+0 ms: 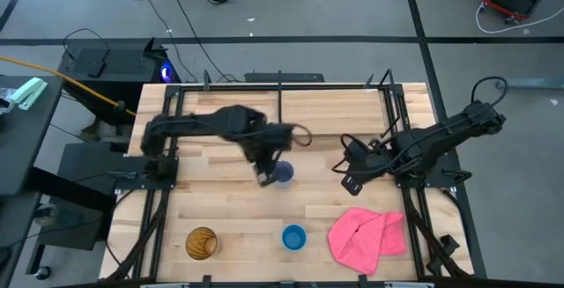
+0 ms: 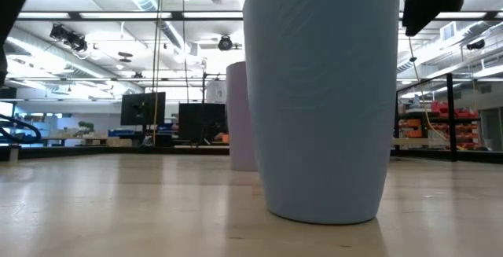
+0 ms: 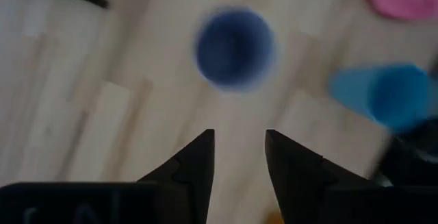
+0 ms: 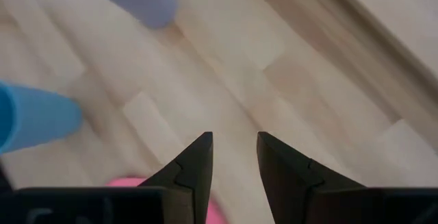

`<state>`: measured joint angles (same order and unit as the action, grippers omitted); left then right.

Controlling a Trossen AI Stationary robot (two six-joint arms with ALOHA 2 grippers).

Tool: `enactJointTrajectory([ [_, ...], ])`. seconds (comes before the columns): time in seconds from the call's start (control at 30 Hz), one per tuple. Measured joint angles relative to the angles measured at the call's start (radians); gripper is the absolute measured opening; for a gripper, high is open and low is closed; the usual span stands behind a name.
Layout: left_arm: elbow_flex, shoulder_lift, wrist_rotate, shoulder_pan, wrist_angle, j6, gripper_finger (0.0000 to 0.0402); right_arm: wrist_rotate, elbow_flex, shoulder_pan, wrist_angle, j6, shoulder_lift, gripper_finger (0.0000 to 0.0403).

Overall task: Stack small to large cups/mugs on shelf
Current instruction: Put the brown cup on the shelf

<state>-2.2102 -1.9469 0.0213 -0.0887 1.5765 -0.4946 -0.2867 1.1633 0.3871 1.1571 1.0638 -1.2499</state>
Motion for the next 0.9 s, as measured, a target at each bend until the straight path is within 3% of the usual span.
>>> enactJointTrajectory([
  [0.4,0.096,0.11,-0.007,-0.243,-0.006,-0.265,0.0111,0.0,0.0,0.071,-0.119,0.045,0.009,0.0122],
  [0.7,0.247,0.151,-0.007,-0.469,-0.007,-0.632,0.0099,0.0,0.0,0.108,-0.169,0.03,0.008,0.0122],
  [0.9,0.344,0.182,-0.01,-0.542,-0.005,-0.868,0.0107,0.0,0.0,0.108,-0.17,-0.061,0.008,0.0122],
])
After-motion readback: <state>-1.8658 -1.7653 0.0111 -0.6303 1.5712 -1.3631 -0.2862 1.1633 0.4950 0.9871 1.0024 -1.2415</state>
